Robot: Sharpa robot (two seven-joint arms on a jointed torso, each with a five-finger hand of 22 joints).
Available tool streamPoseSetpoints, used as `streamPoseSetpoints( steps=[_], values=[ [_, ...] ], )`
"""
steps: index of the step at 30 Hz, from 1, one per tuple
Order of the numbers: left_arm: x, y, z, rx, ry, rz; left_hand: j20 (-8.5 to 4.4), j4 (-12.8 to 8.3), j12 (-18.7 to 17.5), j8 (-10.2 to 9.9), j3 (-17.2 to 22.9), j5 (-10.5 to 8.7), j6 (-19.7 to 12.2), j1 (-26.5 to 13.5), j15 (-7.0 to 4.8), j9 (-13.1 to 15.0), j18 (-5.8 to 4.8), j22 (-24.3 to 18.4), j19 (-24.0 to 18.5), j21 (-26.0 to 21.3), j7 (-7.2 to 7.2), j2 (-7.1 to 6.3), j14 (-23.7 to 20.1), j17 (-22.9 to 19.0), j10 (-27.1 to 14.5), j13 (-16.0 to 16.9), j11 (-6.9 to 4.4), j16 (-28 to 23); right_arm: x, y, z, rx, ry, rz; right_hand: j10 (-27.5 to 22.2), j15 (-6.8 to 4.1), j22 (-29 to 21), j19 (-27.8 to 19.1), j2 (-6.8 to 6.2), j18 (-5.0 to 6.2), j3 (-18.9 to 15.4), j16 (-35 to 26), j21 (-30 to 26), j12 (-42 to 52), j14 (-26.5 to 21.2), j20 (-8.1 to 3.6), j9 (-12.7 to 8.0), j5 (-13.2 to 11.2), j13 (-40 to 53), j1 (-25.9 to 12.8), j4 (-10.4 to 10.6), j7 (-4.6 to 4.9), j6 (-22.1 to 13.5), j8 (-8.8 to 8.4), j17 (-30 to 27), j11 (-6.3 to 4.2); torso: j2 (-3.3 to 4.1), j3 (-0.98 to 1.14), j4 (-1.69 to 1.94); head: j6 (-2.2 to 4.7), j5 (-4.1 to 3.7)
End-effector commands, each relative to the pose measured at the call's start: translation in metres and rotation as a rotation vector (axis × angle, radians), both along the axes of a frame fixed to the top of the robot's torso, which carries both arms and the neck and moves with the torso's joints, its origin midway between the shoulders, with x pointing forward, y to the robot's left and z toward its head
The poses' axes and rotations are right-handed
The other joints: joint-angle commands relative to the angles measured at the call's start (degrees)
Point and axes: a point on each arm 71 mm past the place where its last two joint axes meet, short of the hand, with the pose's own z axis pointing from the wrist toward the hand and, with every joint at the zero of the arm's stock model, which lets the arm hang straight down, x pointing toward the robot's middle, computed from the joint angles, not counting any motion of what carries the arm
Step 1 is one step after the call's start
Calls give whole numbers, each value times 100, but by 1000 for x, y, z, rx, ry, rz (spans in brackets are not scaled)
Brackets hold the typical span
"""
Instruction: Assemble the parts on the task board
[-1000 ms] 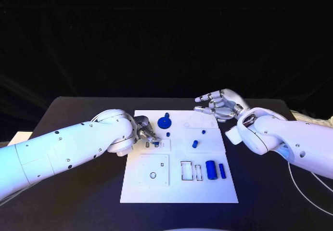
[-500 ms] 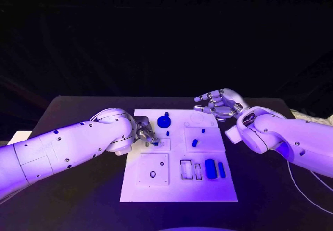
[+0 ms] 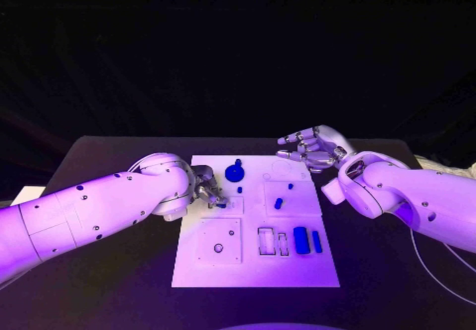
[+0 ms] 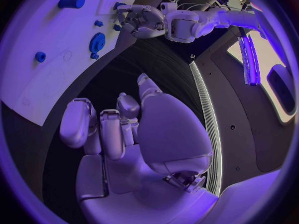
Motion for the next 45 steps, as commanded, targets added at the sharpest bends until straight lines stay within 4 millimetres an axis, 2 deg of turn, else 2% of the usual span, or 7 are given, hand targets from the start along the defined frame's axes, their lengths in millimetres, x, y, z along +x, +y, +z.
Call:
streamPoseSetpoints(
  steps=[1, 7, 21, 34, 41, 45],
  values=[
    [-3, 1, -6, 37, 33, -7, 1, -878, 43, 31, 914, 8, 60, -159, 2, 31, -101, 21, 57, 31, -51, -2, 592, 1509, 58, 21, -8, 17, -1, 2, -1, 1, 5, 18, -56, -16, -5, -46, 67, 29, -26, -21, -27, -23, 346, 6, 7, 39, -9, -6, -23, 4, 40, 14, 402, 1, 1, 0, -4, -6, 11],
    [-2, -2, -7, 32, 39, -4, -23, -676, 81, 59, 611, -11, 160, -555, -34, 82, -112, 83, 90, 60, -113, 27, 592, 1509, 84, 51, -54, 17, -1, 2, 0, 1, 3, 19, -56, -16, -21, -52, 74, 31, -35, -28, -37, -26, 345, 5, 7, 48, -15, -17, -19, 5, 40, 14, 394, 1, 1, 6, -9, 0, 31],
    [2, -7, -9, 54, 50, -9, -65, -524, 148, 62, 271, -2, 271, -925, -71, 123, -134, 189, 148, 112, -159, 10, 592, 1509, 125, 111, -94, 17, -1, 3, 0, 2, 3, 22, -66, -16, -62, -69, 76, 39, -40, -46, -58, -46, 338, 5, 7, 57, -31, -21, -18, 5, 40, 14, 365, 2, 4, 15, -15, 12, 42],
    [5, -8, -10, 70, 50, -11, -84, -424, 49, 79, 64, -1, 365, -1148, -91, 152, -146, 249, 184, 140, -190, -4, 592, 1509, 114, -18, -120, 17, -1, 4, 0, 3, 2, 25, -84, -16, -128, -98, 79, 51, -46, -64, -92, -80, 331, 5, 7, 69, -58, -25, -18, 5, 39, 13, 337, 2, 4, 6, -5, 13, 29],
    [7, -6, -10, 69, 45, -2, -89, -220, 65, 97, -405, -14, 443, -1442, -93, 184, -154, 283, 203, 151, -194, -39, 592, 1509, 152, -15, -123, 17, -1, 4, 0, 4, 2, 26, -106, -16, -159, -111, 80, 57, -55, -77, -109, -121, 327, 5, 6, 76, -90, -34, -15, 6, 38, 12, 319, 3, 1, 3, 0, 5, 18],
    [7, -6, -9, 68, 43, 1, -92, -88, 68, 122, -860, -15, 483, -1556, -99, 219, -158, 306, 214, 157, -206, -13, 592, 1509, 166, -23, -130, 17, -1, 4, 0, 7, 3, 26, -117, -14, -207, -126, 87, 64, -133, -101, -146, -152, 322, 6, 5, 36, -128, -136, 34, 8, 33, 10, 296, 7, -3, 2, 1, 2, 16]
  ],
)
